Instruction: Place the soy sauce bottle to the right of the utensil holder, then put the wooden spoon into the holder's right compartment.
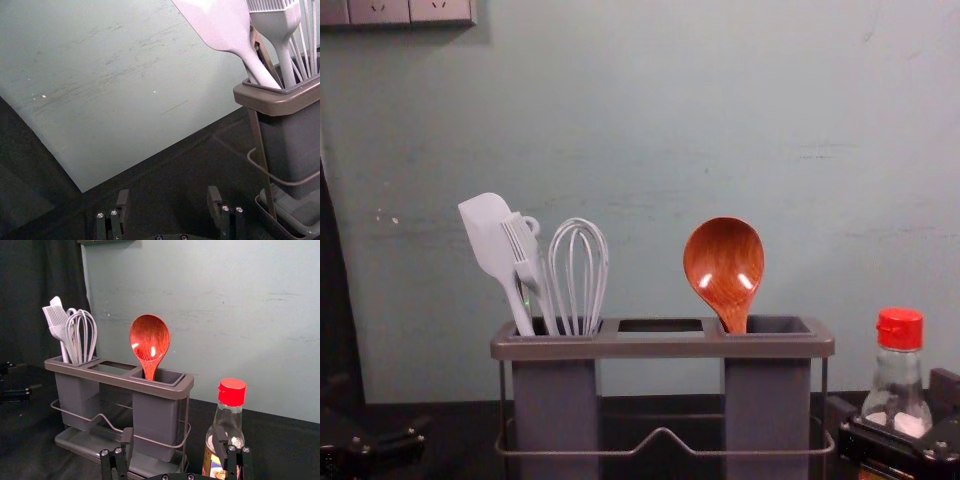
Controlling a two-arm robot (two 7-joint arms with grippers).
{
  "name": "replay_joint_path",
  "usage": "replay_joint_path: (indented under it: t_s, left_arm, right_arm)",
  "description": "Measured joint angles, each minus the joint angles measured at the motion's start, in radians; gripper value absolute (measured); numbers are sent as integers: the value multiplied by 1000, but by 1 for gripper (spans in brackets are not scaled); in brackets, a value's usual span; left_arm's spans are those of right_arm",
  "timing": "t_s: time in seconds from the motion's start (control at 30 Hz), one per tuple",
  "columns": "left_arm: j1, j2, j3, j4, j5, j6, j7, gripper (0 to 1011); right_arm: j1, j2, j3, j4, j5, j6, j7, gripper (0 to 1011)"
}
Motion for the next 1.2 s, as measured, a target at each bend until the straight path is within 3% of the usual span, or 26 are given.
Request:
replay_joint_path:
  t_s: [1.2]
  left_arm:
    - [0, 0, 0, 0, 0, 0, 0, 1011]
  right_arm:
    - [0, 0, 0, 0, 1, 0, 0, 1004]
